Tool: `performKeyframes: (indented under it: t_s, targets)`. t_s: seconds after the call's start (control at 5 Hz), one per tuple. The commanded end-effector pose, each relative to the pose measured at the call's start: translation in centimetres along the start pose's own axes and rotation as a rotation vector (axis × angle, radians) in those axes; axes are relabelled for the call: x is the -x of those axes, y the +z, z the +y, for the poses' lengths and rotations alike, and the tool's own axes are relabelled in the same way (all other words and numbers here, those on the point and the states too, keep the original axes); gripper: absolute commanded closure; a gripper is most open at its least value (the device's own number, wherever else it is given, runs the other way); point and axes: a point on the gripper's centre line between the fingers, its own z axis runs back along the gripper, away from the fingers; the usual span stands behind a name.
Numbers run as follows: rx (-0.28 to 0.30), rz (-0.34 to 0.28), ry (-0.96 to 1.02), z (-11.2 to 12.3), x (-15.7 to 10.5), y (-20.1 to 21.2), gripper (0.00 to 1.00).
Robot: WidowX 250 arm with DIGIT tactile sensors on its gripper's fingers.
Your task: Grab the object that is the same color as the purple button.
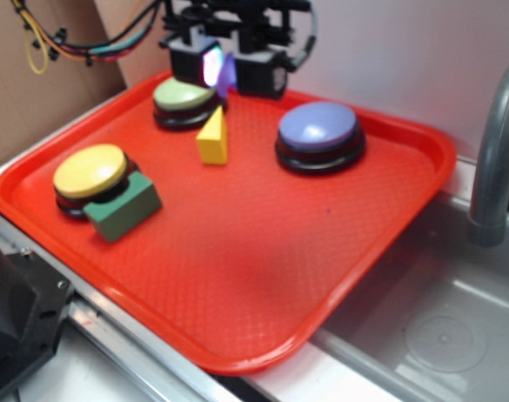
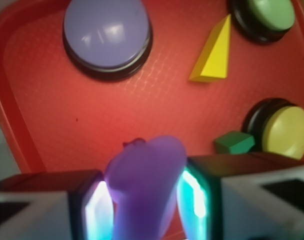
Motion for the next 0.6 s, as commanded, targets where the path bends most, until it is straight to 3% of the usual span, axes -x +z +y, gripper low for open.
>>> performKeyframes:
  t_s: [0.0,0.2,0.4]
  targets:
    - [0.027,-0.118,-0.141,5.6,-0.1,2.4,1.0]
    - [0.029,-0.147,-0.146,6.9,0.1,2.5,1.0]
    - [0.023,-0.129,-0.078,7.4,-0.2,2.2,1.0]
